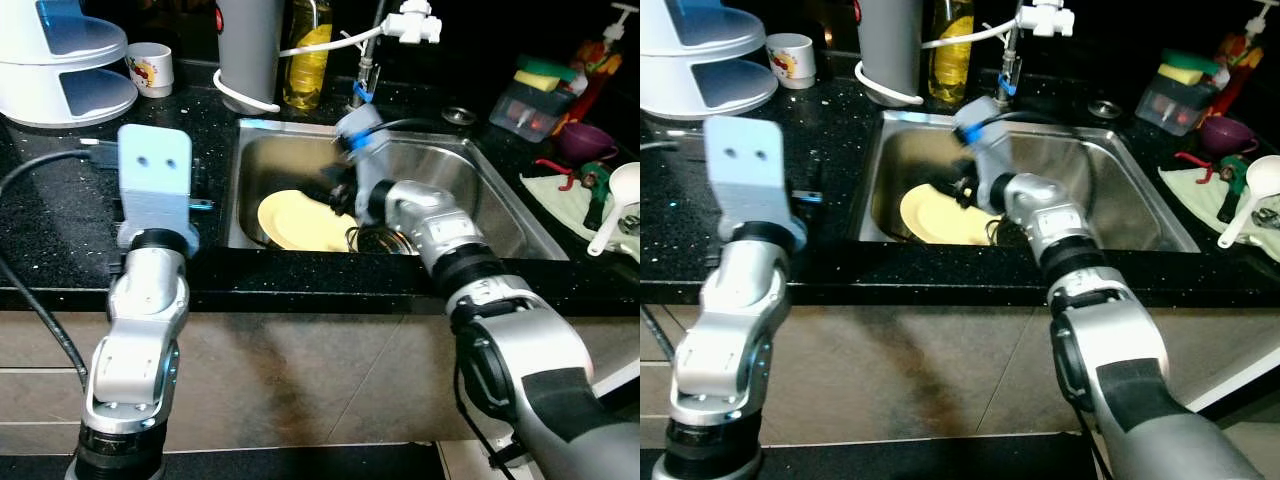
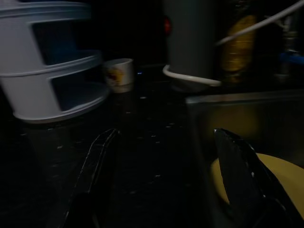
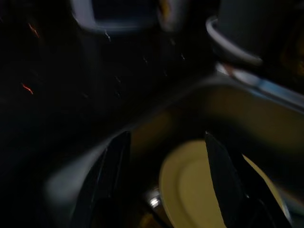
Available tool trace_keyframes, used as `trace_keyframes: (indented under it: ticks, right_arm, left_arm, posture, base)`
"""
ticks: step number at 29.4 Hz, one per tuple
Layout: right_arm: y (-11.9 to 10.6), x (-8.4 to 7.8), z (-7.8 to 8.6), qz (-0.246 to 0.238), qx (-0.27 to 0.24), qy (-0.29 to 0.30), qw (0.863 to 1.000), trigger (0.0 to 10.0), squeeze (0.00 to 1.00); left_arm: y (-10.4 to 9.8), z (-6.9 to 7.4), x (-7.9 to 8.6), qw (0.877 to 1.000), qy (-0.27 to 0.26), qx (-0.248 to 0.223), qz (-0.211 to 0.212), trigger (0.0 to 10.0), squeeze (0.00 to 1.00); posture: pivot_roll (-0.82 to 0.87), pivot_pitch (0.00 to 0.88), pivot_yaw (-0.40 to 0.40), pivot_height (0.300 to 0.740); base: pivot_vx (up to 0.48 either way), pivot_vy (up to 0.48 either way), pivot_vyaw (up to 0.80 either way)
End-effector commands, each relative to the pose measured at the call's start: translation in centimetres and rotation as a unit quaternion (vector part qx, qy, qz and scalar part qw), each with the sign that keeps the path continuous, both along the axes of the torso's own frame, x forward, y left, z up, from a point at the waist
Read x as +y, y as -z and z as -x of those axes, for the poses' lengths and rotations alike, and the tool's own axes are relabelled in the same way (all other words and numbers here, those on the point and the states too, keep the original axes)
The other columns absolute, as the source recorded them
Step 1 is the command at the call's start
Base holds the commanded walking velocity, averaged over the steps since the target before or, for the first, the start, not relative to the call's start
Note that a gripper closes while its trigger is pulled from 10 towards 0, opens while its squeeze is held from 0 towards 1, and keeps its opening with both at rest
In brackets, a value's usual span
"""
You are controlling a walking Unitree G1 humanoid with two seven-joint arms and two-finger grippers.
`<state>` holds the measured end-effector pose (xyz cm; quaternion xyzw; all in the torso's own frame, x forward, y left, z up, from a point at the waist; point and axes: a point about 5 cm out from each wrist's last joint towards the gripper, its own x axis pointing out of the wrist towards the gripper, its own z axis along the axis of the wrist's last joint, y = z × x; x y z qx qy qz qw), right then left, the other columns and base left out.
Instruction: Kitchen organization
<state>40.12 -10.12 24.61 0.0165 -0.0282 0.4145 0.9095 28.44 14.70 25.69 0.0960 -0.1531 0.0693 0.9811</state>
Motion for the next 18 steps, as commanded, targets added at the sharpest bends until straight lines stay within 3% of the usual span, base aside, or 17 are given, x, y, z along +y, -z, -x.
trace_keyframes:
  ticks: [1,3,4,6,8,10,11,12,18]
  right_arm:
    - [-0.7,-1.1,0.9,-0.086,-0.003,-0.036,0.996,10.0,0.0]
    - [-0.7,-1.1,0.9,-0.086,-0.003,-0.036,0.996,10.0,0.0]
    - [-0.9,-1.6,1.6,-0.132,-0.007,-0.064,0.989,10.0,0.0]
    - [0.7,-2.2,3.6,-0.132,-0.03,-0.086,0.987,10.0,0.0]
    - [1.2,-2.3,4.2,-0.133,-0.035,-0.09,0.986,10.0,0.0]
    - [1.4,-2.7,5.1,-0.198,-0.045,-0.068,0.977,10.0,0.0]
    - [1.4,-2.7,5.1,-0.198,-0.045,-0.068,0.977,10.0,0.0]
    - [1.8,-3.3,5.0,-0.262,-0.036,-0.012,0.964,10.0,0.0]
    - [3.1,-3.5,6.0,-0.29,0.002,0.023,0.957,10.0,0.0]
  left_arm:
    - [0.2,-0.3,-0.8,1.0,0.022,0.003,0.001,10.0,0.0]
    - [0.2,-0.3,-0.8,1.0,0.022,0.003,0.001,10.0,0.0]
    - [0.3,-0.5,-1.1,1.0,0.031,0.003,0.001,10.0,0.0]
    - [0.4,-0.6,-2.5,0.996,0.086,0.004,0.013,10.0,0.0]
    - [0.4,-0.7,-2.9,0.994,0.103,0.004,0.023,10.0,0.0]
    - [0.7,-0.7,-3.5,0.992,0.124,0.009,0.026,10.0,0.0]
    - [0.7,-0.7,-3.5,0.992,0.124,0.009,0.026,10.0,0.0]
    - [1.1,-0.6,-3.7,0.991,0.132,0.015,0.028,10.0,0.0]
    - [1.8,-0.2,-4.4,0.987,0.158,0.024,0.026,10.0,0.0]
  posture:
    - [0.11,0.0,-0.077,0.74]
    - [0.11,0.0,-0.077,0.74]
    - [0.09,0.0,-0.068,0.74]
    - [0.07,0.0,-0.055,0.74]
    - [0.06,0.0,-0.052,0.74]
    - [0.05,0.0,-0.041,0.74]
    - [0.05,0.0,-0.041,0.74]
    - [0.04,0.0,-0.041,0.74]
    - [0.03,0.0,-0.039,0.74]
  base:
    - [0.0,0.0,0.0]
    - [0.0,0.0,0.0]
    - [0.0,0.0,0.0]
    - [0.0,0.0,0.0]
    - [0.0,0.0,0.0]
    - [0.0,0.0,0.0]
    - [0.0,0.0,0.0]
    - [0.0,0.0,0.0]
    - [-0.126,0.0,0.0]
